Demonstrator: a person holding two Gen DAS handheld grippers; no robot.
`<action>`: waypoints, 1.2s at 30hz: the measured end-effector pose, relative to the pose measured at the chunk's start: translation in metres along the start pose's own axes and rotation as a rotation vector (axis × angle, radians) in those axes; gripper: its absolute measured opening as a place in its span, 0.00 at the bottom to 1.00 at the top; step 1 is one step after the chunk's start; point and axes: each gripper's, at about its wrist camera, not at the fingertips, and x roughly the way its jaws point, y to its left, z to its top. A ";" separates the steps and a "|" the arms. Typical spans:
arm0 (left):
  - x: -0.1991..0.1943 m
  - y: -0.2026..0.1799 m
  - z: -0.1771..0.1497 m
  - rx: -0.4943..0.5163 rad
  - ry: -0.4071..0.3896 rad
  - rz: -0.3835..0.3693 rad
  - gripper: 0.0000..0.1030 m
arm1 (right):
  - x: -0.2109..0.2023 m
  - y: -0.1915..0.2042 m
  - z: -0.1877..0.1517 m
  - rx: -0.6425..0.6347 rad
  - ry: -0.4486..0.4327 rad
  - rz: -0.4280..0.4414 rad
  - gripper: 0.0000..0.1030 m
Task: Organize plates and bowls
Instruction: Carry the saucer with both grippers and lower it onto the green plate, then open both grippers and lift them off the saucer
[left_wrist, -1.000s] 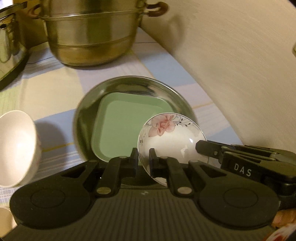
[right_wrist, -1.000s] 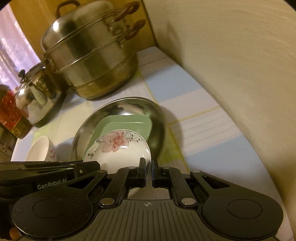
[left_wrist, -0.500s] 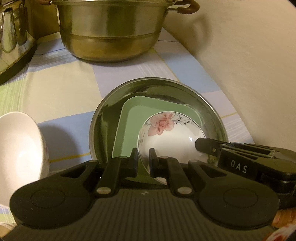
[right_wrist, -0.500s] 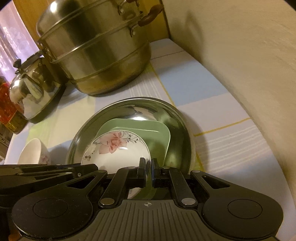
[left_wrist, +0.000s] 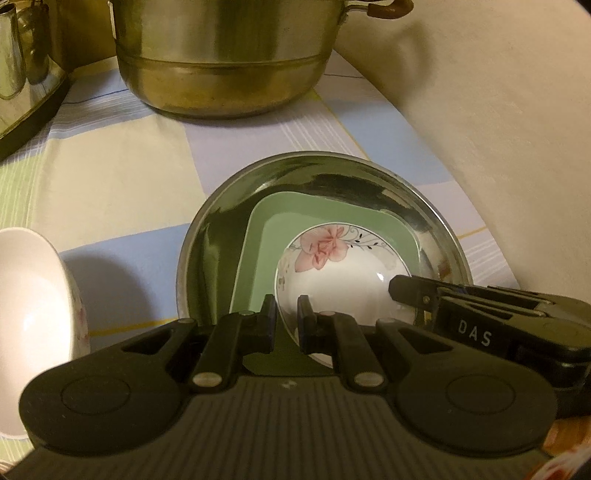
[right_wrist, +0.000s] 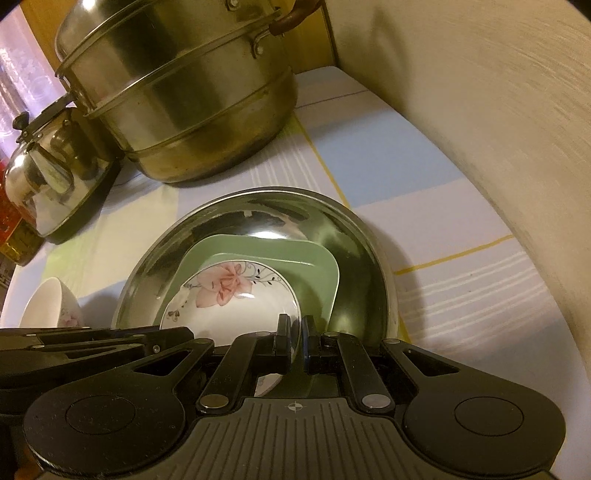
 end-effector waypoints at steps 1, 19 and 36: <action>0.001 0.000 0.000 -0.003 0.000 -0.001 0.10 | 0.000 -0.001 0.000 0.008 -0.003 0.001 0.06; -0.060 -0.008 -0.011 -0.024 -0.078 -0.039 0.15 | -0.064 -0.007 -0.006 0.043 -0.129 0.054 0.42; -0.175 -0.023 -0.111 0.002 -0.160 0.010 0.15 | -0.184 -0.008 -0.082 0.059 -0.228 0.130 0.46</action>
